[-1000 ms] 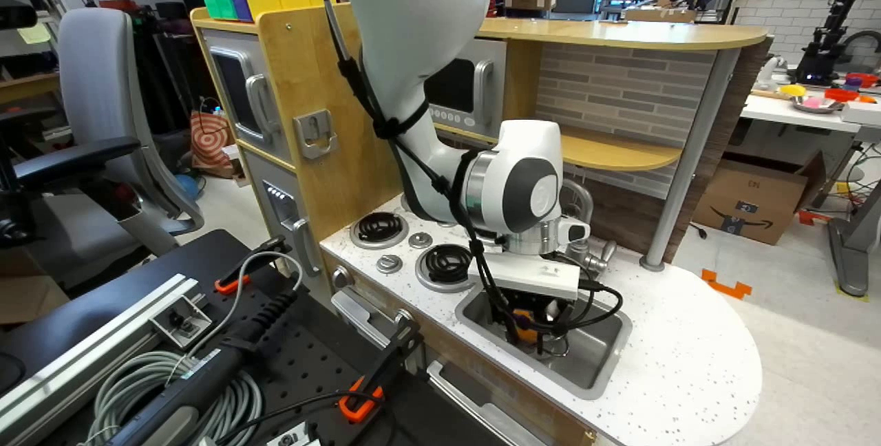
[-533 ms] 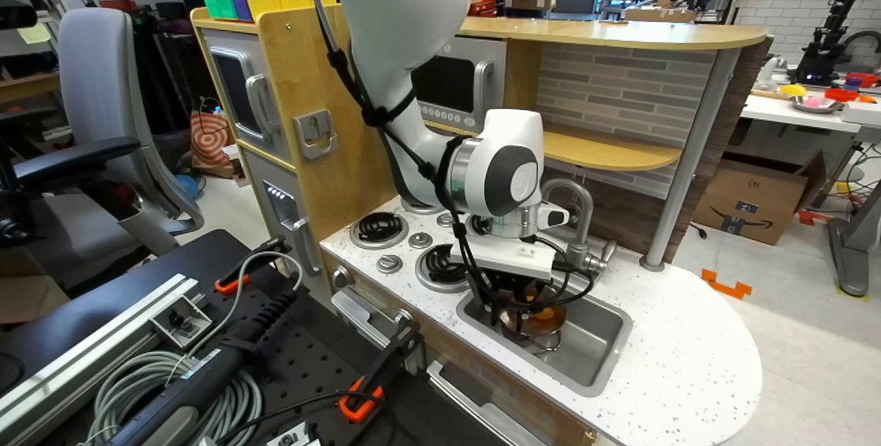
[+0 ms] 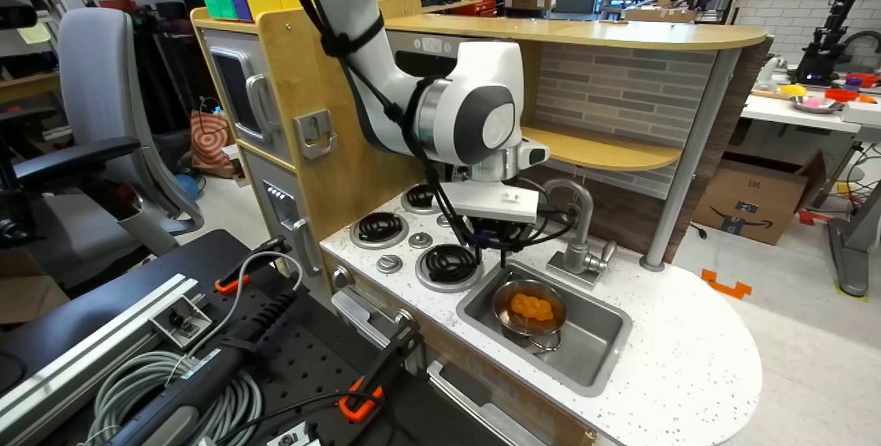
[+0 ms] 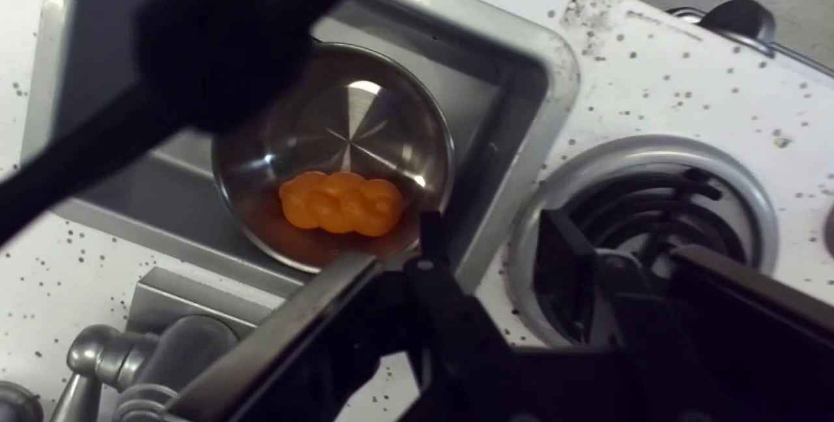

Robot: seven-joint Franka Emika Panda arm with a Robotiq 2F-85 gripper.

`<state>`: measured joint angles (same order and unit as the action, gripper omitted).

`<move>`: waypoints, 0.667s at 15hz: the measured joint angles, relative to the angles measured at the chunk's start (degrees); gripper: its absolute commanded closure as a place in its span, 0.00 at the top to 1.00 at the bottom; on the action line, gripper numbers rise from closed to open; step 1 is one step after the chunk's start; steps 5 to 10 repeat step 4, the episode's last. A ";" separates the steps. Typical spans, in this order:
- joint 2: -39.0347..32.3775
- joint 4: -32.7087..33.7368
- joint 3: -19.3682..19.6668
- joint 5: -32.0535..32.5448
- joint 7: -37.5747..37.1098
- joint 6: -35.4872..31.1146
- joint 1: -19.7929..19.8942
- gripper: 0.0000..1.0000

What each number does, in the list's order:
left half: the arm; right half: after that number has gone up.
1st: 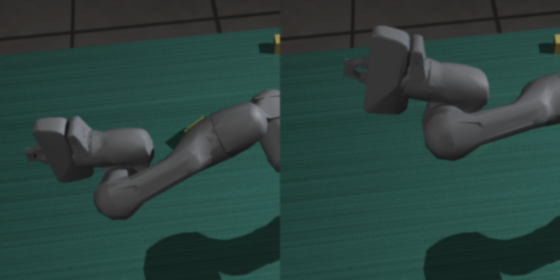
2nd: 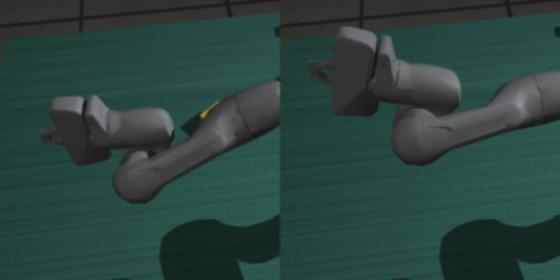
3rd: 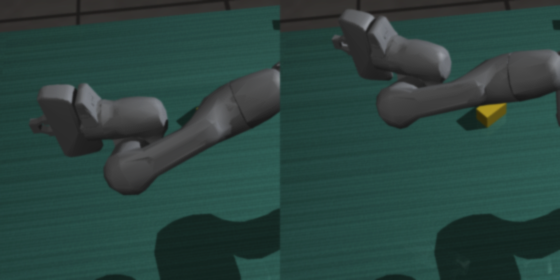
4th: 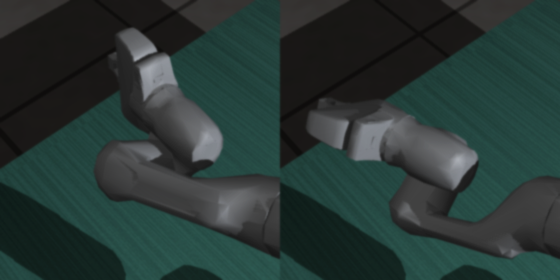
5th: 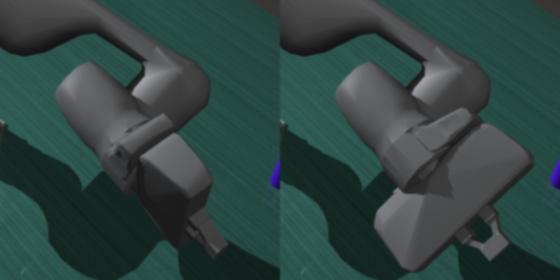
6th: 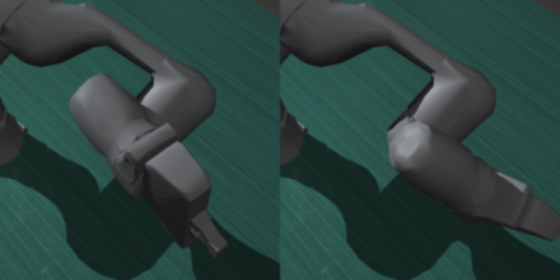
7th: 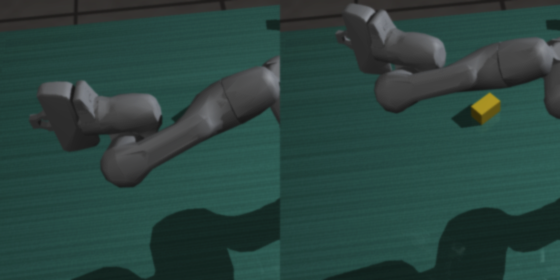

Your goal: Pick up the toy from the stove and put it in the pot in the sink.

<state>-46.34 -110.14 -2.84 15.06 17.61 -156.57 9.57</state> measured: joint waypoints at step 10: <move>7.38 -7.21 -3.14 -1.28 5.01 0.64 3.31 0.56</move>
